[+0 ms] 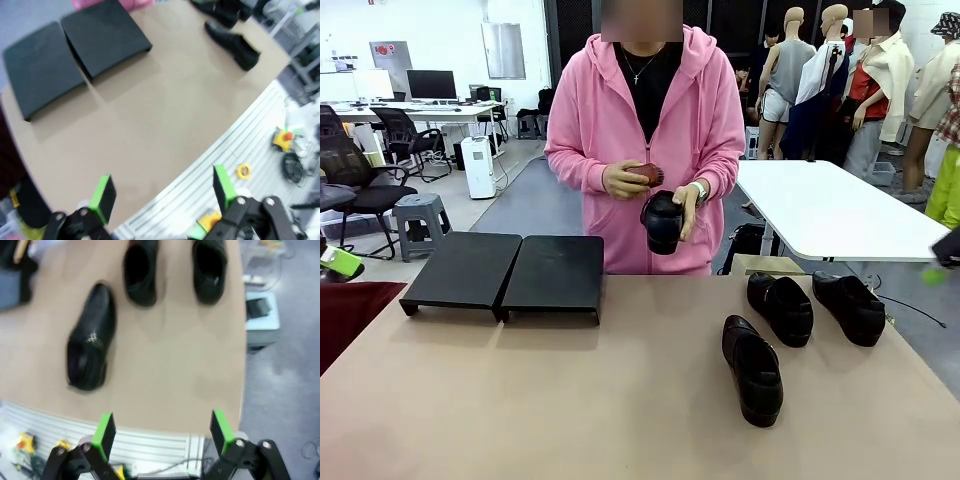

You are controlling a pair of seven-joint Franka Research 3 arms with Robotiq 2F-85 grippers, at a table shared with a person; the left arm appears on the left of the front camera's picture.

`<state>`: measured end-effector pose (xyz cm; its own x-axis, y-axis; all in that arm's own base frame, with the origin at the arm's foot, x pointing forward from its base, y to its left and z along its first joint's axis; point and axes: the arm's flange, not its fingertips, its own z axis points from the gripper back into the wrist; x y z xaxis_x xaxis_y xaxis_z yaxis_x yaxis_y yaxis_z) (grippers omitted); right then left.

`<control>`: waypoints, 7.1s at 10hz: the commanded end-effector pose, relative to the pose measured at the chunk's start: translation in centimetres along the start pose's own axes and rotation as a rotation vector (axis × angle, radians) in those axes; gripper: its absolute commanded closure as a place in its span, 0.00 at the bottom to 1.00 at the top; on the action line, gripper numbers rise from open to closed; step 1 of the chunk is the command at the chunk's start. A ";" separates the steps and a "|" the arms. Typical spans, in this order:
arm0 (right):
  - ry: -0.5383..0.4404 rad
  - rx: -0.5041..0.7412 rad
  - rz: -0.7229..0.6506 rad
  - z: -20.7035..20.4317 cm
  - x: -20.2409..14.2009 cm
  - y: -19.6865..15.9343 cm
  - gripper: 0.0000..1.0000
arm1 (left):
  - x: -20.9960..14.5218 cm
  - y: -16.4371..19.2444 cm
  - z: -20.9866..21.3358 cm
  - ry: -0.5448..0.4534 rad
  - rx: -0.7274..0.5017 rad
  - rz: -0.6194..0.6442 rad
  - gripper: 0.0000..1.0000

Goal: Organize the shoes by placing them on the stand.
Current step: Pick up one Shoe and place it in the middle of the table.

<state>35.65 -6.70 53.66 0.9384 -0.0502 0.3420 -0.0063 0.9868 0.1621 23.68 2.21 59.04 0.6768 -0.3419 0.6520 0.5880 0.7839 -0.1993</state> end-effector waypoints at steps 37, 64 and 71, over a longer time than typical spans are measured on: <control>0.341 0.155 0.171 -3.5 5.5 -1.0 1.00 | -0.1 0.1 0.1 -0.002 -0.014 -0.012 0.00; -0.033 0.410 0.273 2.6 -0.2 24.8 1.00 | -0.1 0.1 0.1 -0.002 -0.014 -0.012 0.00; 0.568 0.413 0.306 -15.7 -2.5 37.4 1.00 | -0.1 0.1 0.1 -0.002 -0.014 -0.012 0.00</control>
<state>37.80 31.19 43.68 0.9047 0.4244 -0.0358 -0.3442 0.7781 0.5255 23.67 2.20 59.01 0.6772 -0.3421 0.6514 0.5881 0.7837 -0.1999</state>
